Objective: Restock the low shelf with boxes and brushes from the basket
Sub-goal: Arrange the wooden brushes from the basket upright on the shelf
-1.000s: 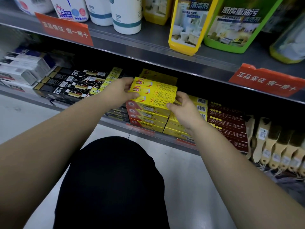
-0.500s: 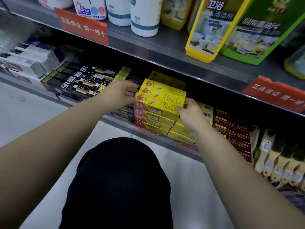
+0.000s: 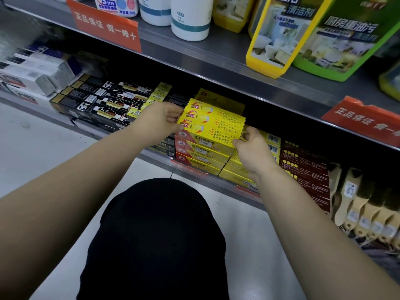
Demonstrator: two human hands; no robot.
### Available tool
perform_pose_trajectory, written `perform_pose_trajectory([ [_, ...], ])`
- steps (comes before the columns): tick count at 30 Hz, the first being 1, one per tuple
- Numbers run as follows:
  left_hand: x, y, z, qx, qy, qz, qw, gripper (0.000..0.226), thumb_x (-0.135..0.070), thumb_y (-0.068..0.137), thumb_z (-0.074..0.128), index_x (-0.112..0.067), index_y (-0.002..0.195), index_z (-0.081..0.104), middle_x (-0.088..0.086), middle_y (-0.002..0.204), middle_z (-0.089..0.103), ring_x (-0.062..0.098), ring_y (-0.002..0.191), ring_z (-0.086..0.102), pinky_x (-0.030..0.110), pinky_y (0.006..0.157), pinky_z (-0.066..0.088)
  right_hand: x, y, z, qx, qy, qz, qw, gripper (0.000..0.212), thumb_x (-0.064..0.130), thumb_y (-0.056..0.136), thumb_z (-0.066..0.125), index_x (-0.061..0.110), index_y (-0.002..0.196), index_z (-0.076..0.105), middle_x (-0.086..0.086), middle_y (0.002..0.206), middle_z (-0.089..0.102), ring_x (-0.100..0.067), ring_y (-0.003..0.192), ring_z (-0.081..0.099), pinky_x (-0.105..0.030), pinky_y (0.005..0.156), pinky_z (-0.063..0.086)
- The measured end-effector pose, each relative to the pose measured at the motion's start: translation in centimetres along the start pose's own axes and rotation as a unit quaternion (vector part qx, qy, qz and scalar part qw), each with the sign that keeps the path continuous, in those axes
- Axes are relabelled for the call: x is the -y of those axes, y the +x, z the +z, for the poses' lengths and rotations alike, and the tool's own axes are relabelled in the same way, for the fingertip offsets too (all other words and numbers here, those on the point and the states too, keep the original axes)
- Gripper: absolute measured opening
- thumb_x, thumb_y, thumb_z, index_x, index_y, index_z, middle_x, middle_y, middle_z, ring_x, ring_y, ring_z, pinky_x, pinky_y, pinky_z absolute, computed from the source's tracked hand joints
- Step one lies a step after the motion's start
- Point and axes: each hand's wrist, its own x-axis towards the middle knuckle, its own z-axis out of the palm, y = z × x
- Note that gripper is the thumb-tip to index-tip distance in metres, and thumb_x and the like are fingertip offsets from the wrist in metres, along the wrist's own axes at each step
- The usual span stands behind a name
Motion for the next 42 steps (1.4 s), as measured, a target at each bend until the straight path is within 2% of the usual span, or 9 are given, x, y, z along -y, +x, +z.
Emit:
perform_pose_trajectory([
  [3, 0.2, 0.0, 0.0, 0.011, -0.014, -0.003, 1.000, 0.054, -0.007, 0.082, 0.068, -0.006, 0.133, 0.049, 0.008, 0.132, 0.056, 0.016, 0.118, 0.054, 0.022, 0.096, 0.040, 0.1, 0.2, -0.3, 0.001, 0.011, -0.005, 1.000, 0.056, 0.011, 0.097, 0.046, 0.012, 0.148, 0.022, -0.009, 0.151, 0.033, -0.024, 0.130, 0.039, -0.028, 0.096, 0.031],
  [8, 0.3, 0.2, 0.0, 0.008, -0.023, 0.001, 1.000, 0.055, -0.007, 0.083, 0.067, -0.006, 0.134, 0.048, 0.009, 0.133, 0.055, 0.017, 0.120, 0.053, 0.025, 0.101, 0.040, 0.5, -0.1, -0.3, -0.006, 0.003, -0.016, 1.000, 0.056, 0.012, 0.097, 0.047, 0.013, 0.148, 0.023, -0.008, 0.151, 0.032, -0.024, 0.129, 0.040, -0.027, 0.099, 0.031],
  [12, 1.7, 0.2, -2.0, -0.034, -0.022, 0.005, 0.999, 0.057, -0.006, 0.084, 0.065, -0.010, 0.137, 0.045, 0.006, 0.136, 0.052, 0.018, 0.124, 0.050, 0.028, 0.104, 0.038, 2.0, -0.8, 0.3, -0.034, -0.105, -0.102, 0.989, 0.059, 0.018, 0.095, 0.052, 0.014, 0.147, 0.024, -0.007, 0.153, 0.026, -0.025, 0.138, 0.030, -0.033, 0.109, 0.027],
  [16, 4.6, -0.3, -4.5, -0.095, 0.054, -0.004, 0.994, 0.053, -0.012, 0.087, 0.064, -0.020, 0.136, 0.047, 0.002, 0.139, 0.050, 0.022, 0.127, 0.047, 0.034, 0.104, 0.037, 4.8, -1.6, 2.9, 0.005, -0.217, -0.255, 0.942, 0.054, 0.021, 0.092, 0.055, 0.018, 0.142, 0.035, -0.002, 0.147, 0.034, -0.020, 0.136, 0.029, -0.032, 0.112, 0.021],
  [19, 6.8, -0.7, -5.2, -0.112, 0.086, -0.053, 0.988, 0.059, -0.017, 0.091, 0.059, -0.019, 0.143, 0.033, 0.006, 0.147, 0.039, 0.027, 0.132, 0.039, 0.037, 0.104, 0.033, 6.8, -0.9, 5.3, 0.059, -0.276, -0.318, 0.905, 0.051, 0.022, 0.093, 0.053, 0.023, 0.141, 0.036, 0.001, 0.147, 0.037, -0.020, 0.137, 0.025, -0.034, 0.114, 0.015],
  [24, 8.6, -0.5, -4.1, -0.051, -0.033, -0.142, 0.988, 0.059, -0.009, 0.095, 0.047, -0.013, 0.148, 0.021, 0.013, 0.150, 0.032, 0.030, 0.135, 0.035, 0.033, 0.100, 0.033, 9.2, 2.0, 9.1, 0.122, -0.426, -0.318, 0.838, 0.040, 0.019, 0.095, 0.045, 0.028, 0.134, 0.047, -0.002, 0.140, 0.048, -0.020, 0.141, 0.021, -0.041, 0.115, -0.006],
  [28, 9.3, 0.0, -3.4, -0.066, -0.036, -0.142, 0.987, 0.058, -0.005, 0.095, 0.044, -0.024, 0.146, 0.023, 0.012, 0.148, 0.036, 0.029, 0.129, 0.042, 0.032, 0.086, 0.042, 9.4, 3.4, 10.9, 0.113, -0.519, -0.307, 0.790, 0.036, 0.012, 0.091, 0.048, 0.030, 0.121, 0.058, 0.000, 0.109, 0.065, -0.024, 0.126, 0.039, -0.048, 0.112, -0.016],
  [32, 9.6, 0.1, -3.3, -0.088, -0.011, -0.135, 0.987, 0.055, -0.003, 0.093, 0.046, -0.023, 0.142, 0.029, 0.014, 0.129, 0.050, 0.027, 0.094, 0.053, 0.040, 0.078, 0.046, 9.0, 4.0, 11.4, 0.075, -0.513, -0.314, 0.795, 0.032, 0.011, 0.087, 0.057, 0.029, 0.113, 0.060, 0.002, 0.094, 0.069, -0.023, 0.111, 0.051, -0.048, 0.113, -0.013],
  [42, 10.2, 0.1, -2.8, -0.124, 0.024, -0.093, 0.988, 0.054, -0.001, 0.090, 0.051, -0.015, 0.139, 0.035, 0.008, 0.099, 0.049, 0.022, 0.089, 0.047, 0.031, 0.076, 0.038, 8.6, 4.2, 11.5, 0.062, -0.495, -0.323, 0.804, 0.033, 0.011, 0.086, 0.057, 0.027, 0.113, 0.062, 0.000, 0.096, 0.069, -0.027, 0.112, 0.055, -0.040, 0.117, -0.002],
])
